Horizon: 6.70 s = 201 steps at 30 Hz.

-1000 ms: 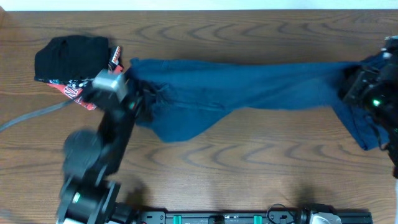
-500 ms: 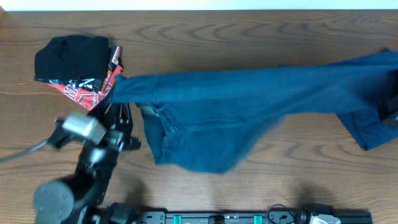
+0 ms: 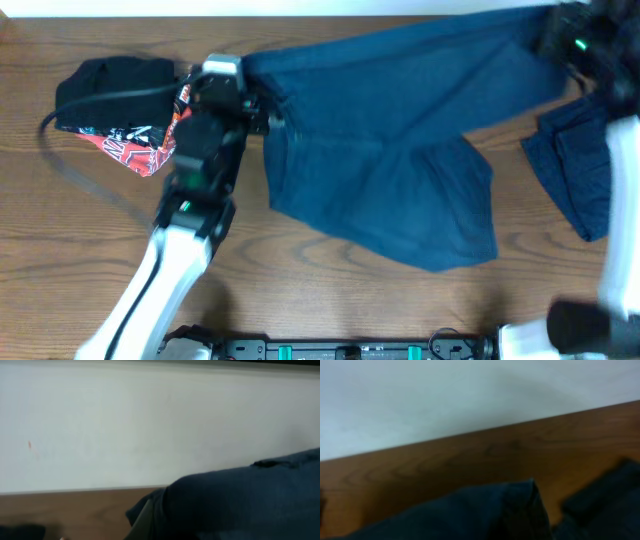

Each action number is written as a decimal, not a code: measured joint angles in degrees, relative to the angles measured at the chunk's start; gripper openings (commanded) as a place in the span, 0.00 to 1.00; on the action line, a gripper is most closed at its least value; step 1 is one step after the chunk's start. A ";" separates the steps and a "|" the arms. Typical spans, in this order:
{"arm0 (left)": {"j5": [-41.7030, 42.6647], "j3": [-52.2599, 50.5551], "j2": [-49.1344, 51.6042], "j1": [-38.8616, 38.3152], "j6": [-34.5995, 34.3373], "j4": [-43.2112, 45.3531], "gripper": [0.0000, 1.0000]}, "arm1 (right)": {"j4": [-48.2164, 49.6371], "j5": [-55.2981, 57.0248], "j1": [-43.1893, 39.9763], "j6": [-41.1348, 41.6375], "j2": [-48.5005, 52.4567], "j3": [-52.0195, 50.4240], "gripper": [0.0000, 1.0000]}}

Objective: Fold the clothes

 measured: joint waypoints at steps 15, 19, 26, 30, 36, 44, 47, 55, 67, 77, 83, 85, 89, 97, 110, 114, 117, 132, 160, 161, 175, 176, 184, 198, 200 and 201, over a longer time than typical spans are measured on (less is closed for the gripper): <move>-5.18 0.00 24.57 4.57 0.22 4.52 0.98 | 12.07 -1.88 0.81 0.24 21.68 -0.61 0.57; -5.53 0.00 18.51 4.63 0.20 -1.44 0.98 | 4.44 -1.44 0.20 0.26 18.58 -0.57 0.56; -3.28 0.74 5.66 4.63 -2.43 -28.48 0.98 | -20.92 0.66 -1.05 0.37 12.81 -0.46 0.63; 0.22 0.59 4.96 4.63 -6.12 -41.51 0.98 | -26.01 0.98 -1.05 0.26 12.76 -4.13 0.64; 6.71 0.44 6.60 4.63 -10.40 -46.99 0.98 | -24.48 -0.59 -1.05 0.09 12.87 -16.85 0.65; 13.03 0.44 11.50 4.63 -12.81 -46.69 0.89 | -18.18 -6.97 -0.83 -1.33 13.07 -30.34 0.64; 15.56 0.42 13.84 4.63 -16.55 -46.69 0.85 | -17.66 -7.72 -0.63 -1.46 13.07 -32.57 0.64; 18.40 0.42 17.86 4.63 -28.11 -44.09 0.54 | -17.05 -8.24 -0.61 -1.49 13.09 -33.62 0.64; 18.80 0.42 22.14 4.63 -36.94 -40.46 0.36 | -17.53 -8.41 -0.61 -1.46 13.09 -33.62 0.64; 18.99 0.39 23.58 4.63 -36.02 -38.21 0.06 | -19.82 -8.44 -0.61 -1.46 13.09 -33.62 0.63; 19.61 0.22 20.06 4.63 -34.69 -49.11 0.06 | -21.84 -8.44 -0.61 -1.49 13.09 -34.80 0.63; 19.65 0.02 18.05 4.63 -34.32 -51.34 0.05 | -21.46 -8.44 -0.52 -1.49 13.09 -36.15 0.63; 19.69 0.00 15.17 4.63 -34.07 -51.67 0.06 | -17.53 -8.70 0.46 -1.51 13.09 -40.59 0.61; 19.82 0.00 14.75 4.63 -33.73 -53.99 0.06 | -9.90 -10.95 2.34 -0.81 13.16 -44.61 0.03; 20.13 -0.17 8.68 4.59 -28.09 -60.94 0.06 | -29.55 -11.47 0.70 -3.50 7.06 -37.51 0.01; 20.94 -0.22 1.86 4.39 -26.58 -58.69 0.06 | -32.57 -11.39 -1.27 -6.29 -0.55 -27.93 0.38; 18.88 -0.20 -0.92 4.52 -26.16 -54.60 0.06 | -23.15 -9.55 -2.29 -7.54 -3.65 -24.00 0.49; 15.87 -0.22 5.29 4.55 -25.68 -52.87 0.06 | -31.67 -7.45 1.03 -7.89 -3.39 -38.99 0.46; 15.50 -0.22 5.90 4.55 -25.29 -53.00 0.06 | -0.37 -8.33 6.25 3.34 -3.45 -65.68 0.33; 15.50 -0.22 5.90 4.55 -25.27 -52.98 0.06 | -0.09 -8.33 6.25 3.61 -3.58 -65.85 0.33; 15.50 -0.22 5.90 4.55 -25.27 -53.27 0.06 | -6.03 -8.59 6.25 5.97 -3.72 -67.84 0.42; 15.47 -0.22 5.90 4.55 -25.27 -53.27 0.06 | -5.73 -8.52 6.25 6.21 -3.67 -67.84 0.42; 15.47 -0.22 5.90 4.55 -25.27 -53.31 0.06 | -0.85 -7.39 6.27 10.40 -4.76 -67.84 0.40; 15.50 -0.22 5.90 4.55 -25.27 -54.75 0.06 | 6.60 -5.51 6.27 12.70 -5.29 -67.25 0.01; 15.52 -0.22 5.88 4.55 -25.27 -56.11 0.06 | 5.88 -5.49 6.25 12.70 -5.29 -67.14 0.01; 15.72 -0.22 5.86 4.55 -25.22 -57.02 0.06 | 4.85 -5.25 6.25 12.70 -5.38 -66.99 0.01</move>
